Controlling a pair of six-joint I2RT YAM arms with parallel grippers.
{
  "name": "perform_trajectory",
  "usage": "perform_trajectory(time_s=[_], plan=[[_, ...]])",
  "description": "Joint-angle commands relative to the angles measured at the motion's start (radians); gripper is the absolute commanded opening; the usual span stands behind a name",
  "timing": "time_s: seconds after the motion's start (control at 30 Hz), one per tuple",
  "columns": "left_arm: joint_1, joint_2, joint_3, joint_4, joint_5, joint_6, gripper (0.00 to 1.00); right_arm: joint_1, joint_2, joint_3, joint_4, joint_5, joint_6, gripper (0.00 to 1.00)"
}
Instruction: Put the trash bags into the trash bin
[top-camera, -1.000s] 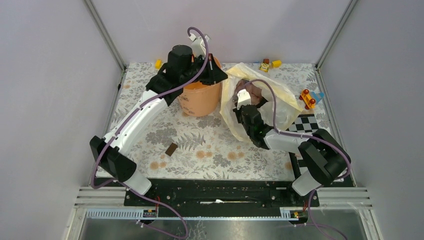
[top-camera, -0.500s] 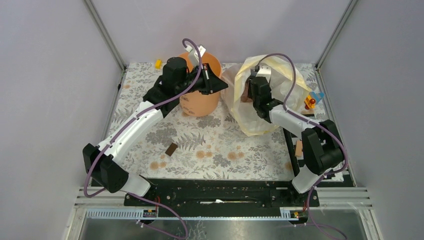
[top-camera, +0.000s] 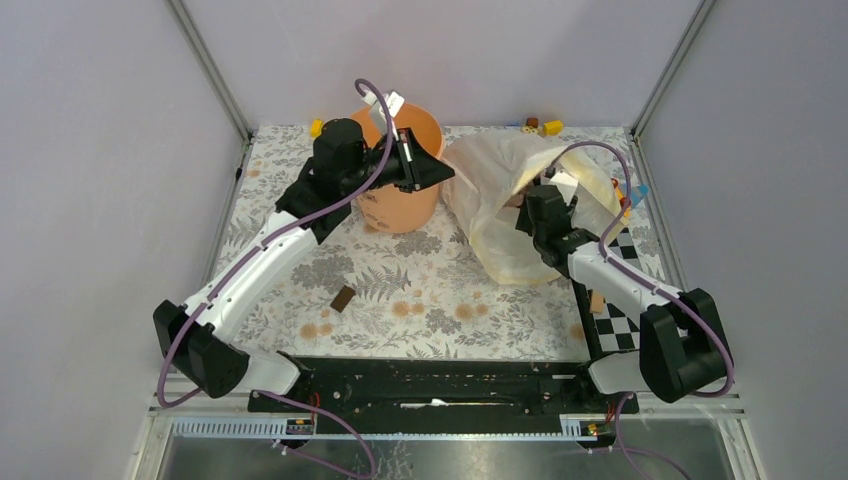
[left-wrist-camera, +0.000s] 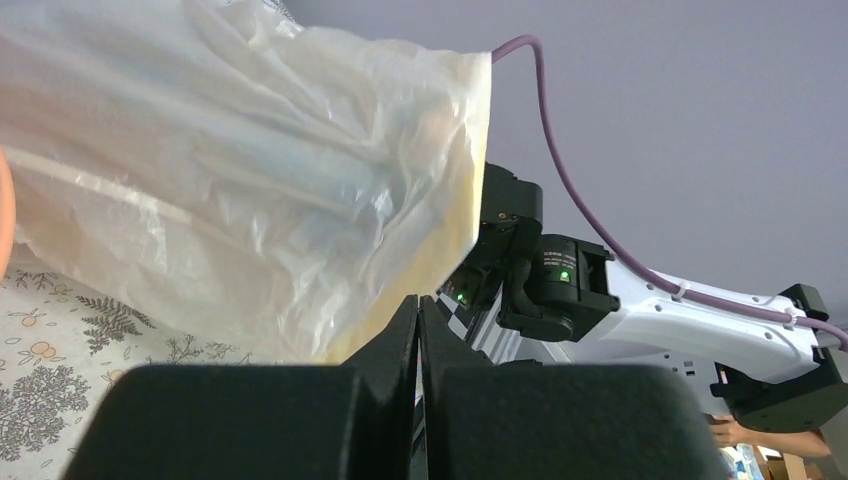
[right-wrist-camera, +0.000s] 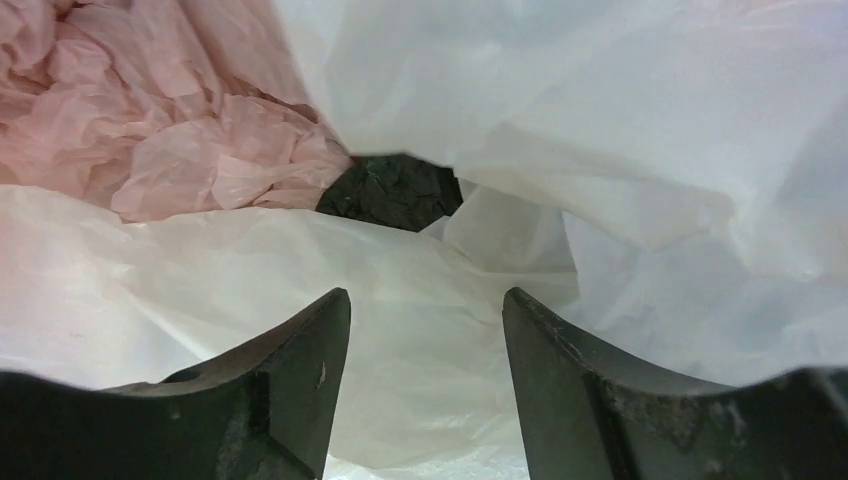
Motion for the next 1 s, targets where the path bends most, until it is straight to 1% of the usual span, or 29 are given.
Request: perform_trajectory(time_s=[0.0, 0.1, 0.13, 0.17, 0.2, 0.27, 0.3, 0.33, 0.37, 0.4, 0.5, 0.53, 0.67, 0.87, 0.97], plan=[[-0.002, -0.031, -0.004, 0.049, -0.004, 0.003, 0.00, 0.002, -0.028, 0.005, -0.010, 0.017, 0.017, 0.64], [-0.007, -0.034, -0.016, 0.052, -0.001, 0.009, 0.00, 0.002, -0.023, 0.063, 0.008, -0.040, -0.015, 0.63], [-0.010, -0.035, -0.022, 0.051, 0.002, 0.017, 0.05, 0.002, -0.014, 0.090, 0.014, -0.053, -0.027, 0.63], [-0.012, -0.038, -0.030, 0.051, 0.006, 0.027, 0.14, 0.002, -0.003, 0.116, 0.015, -0.058, -0.035, 0.63], [-0.018, -0.042, -0.042, 0.052, 0.012, 0.041, 0.24, 0.002, 0.011, 0.144, 0.015, -0.059, -0.042, 0.62], [-0.042, -0.055, -0.076, 0.049, -0.011, 0.089, 0.52, 0.002, 0.040, 0.192, 0.015, -0.065, -0.056, 0.61], [-0.065, -0.065, -0.096, 0.047, -0.041, 0.115, 0.67, 0.002, 0.060, 0.214, 0.015, -0.071, -0.063, 0.61], [-0.085, -0.076, -0.121, 0.048, -0.080, 0.146, 0.77, 0.002, 0.074, 0.234, 0.015, -0.076, -0.066, 0.61], [-0.109, -0.087, -0.148, 0.056, -0.125, 0.177, 0.89, 0.002, 0.089, 0.252, 0.016, -0.080, -0.068, 0.61], [-0.130, -0.096, -0.175, 0.072, -0.177, 0.210, 0.97, 0.002, 0.102, 0.267, 0.015, -0.083, -0.069, 0.60], [-0.183, -0.106, -0.239, 0.155, -0.293, 0.284, 0.99, 0.002, 0.141, 0.309, 0.012, -0.082, -0.073, 0.61], [-0.198, -0.104, -0.249, 0.206, -0.336, 0.302, 0.99, 0.002, 0.153, 0.321, 0.009, -0.080, -0.073, 0.61], [-0.243, -0.050, -0.241, 0.292, -0.421, 0.368, 0.99, 0.002, 0.177, 0.349, 0.003, -0.096, -0.077, 0.60], [-0.264, 0.064, -0.213, 0.410, -0.354, 0.392, 0.99, 0.002, 0.175, 0.347, 0.003, -0.140, -0.084, 0.60], [-0.273, 0.120, -0.189, 0.435, -0.335, 0.408, 0.99, 0.002, 0.177, 0.350, 0.002, -0.147, -0.090, 0.60]])
